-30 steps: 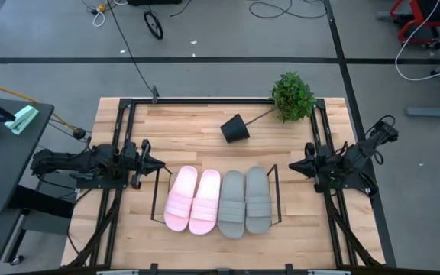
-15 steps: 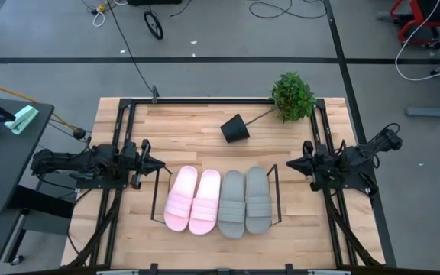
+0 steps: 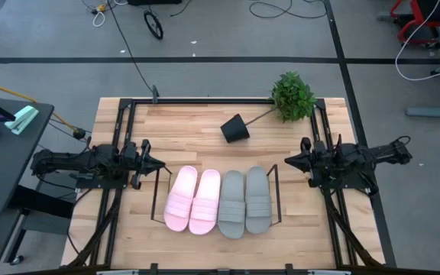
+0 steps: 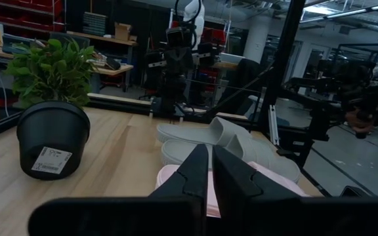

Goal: Pick and place slides into the shelf
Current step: Return to Home Position

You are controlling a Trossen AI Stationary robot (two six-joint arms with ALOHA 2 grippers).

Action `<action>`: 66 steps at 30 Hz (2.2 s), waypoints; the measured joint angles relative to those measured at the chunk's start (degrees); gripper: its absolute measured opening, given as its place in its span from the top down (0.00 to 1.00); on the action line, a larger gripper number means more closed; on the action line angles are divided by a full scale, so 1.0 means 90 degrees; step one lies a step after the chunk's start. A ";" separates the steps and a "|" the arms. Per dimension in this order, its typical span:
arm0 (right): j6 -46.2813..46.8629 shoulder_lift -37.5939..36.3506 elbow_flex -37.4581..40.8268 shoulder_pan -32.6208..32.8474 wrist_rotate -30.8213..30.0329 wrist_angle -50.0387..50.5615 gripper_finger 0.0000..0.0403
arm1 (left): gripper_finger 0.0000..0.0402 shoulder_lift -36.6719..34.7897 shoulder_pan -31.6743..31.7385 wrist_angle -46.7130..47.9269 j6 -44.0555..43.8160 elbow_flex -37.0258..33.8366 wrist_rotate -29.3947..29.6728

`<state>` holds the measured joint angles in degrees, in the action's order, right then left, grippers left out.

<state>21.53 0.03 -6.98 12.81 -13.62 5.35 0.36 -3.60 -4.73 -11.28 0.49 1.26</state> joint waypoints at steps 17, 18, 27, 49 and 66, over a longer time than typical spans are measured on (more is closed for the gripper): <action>-0.0069 -0.0002 -0.0002 -0.1184 0.1176 0.0019 1.00 | 0.90 0.0000 -0.0002 -0.0005 0.0000 -0.0002 0.0000; -0.0075 -0.0002 -0.0002 -0.1188 0.1183 0.0017 1.00 | 0.90 0.0000 -0.0002 -0.0005 0.0001 -0.0002 0.0000; -0.0087 -0.0002 0.0433 -0.1189 0.1240 -0.1007 1.00 | 0.94 0.0000 0.0000 -0.0002 -0.0001 -0.0002 0.0001; -0.0572 -0.0005 0.0505 -0.1189 0.1718 -0.0882 1.00 | 0.91 0.0000 -0.0002 -0.0005 0.0001 -0.0001 0.0000; -0.1019 -0.0005 0.0505 -0.1187 0.2030 -0.0617 1.00 | 0.92 0.0000 -0.0002 -0.0002 -0.0001 -0.0002 0.0000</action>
<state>12.36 -0.01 -2.44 2.13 4.65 -0.20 0.36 -3.62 -4.75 -11.29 0.47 1.26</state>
